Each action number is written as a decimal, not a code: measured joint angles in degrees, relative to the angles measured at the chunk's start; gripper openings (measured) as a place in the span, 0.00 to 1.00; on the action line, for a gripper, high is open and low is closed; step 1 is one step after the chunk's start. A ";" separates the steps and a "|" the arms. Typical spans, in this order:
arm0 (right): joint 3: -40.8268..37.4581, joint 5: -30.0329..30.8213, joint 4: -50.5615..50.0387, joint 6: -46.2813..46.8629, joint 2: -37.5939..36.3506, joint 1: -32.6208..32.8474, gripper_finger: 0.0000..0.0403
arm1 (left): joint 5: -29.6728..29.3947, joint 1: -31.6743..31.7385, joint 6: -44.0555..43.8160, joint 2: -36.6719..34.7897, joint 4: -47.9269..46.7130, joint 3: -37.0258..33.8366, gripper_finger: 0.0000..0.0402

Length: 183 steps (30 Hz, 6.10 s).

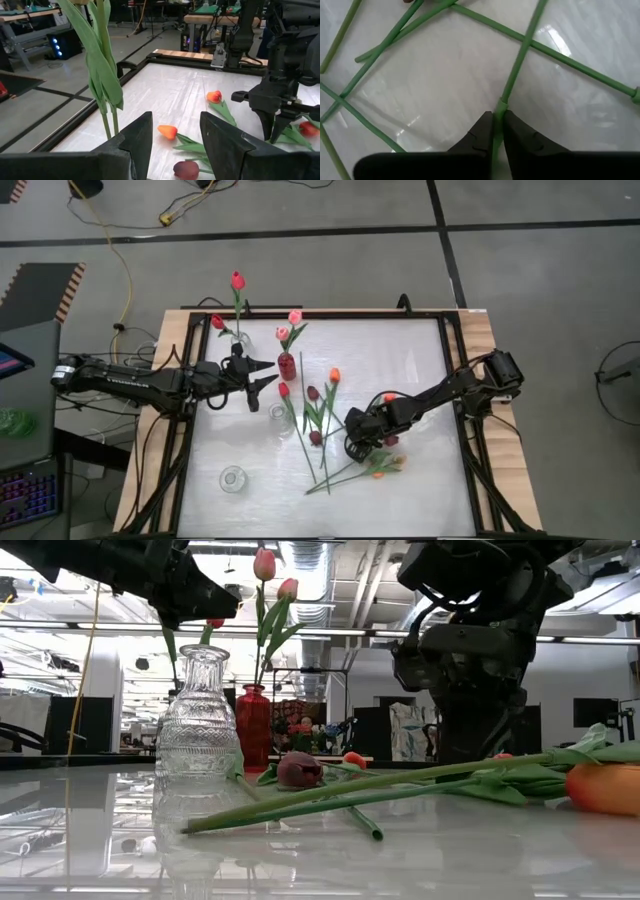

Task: Sort flowers into vase by color
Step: Put the orange tulip into the middle transparent vase

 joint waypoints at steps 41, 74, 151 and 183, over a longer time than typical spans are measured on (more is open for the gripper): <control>-0.04 -3.71 2.96 2.25 -0.92 -2.47 0.32 | 0.01 -0.02 -0.02 0.00 -1.15 0.00 0.38; 0.18 -1.18 2.72 1.77 3.05 -0.07 0.30 | -0.01 0.00 -0.02 0.00 -0.98 0.00 0.38; 36.02 36.06 -53.42 -38.57 0.87 -3.96 0.09 | -0.38 0.00 0.22 0.00 -1.03 0.00 0.38; 18.33 48.63 -40.84 4.63 -14.80 2.12 0.08 | -0.43 0.00 0.00 0.01 -1.01 0.00 0.38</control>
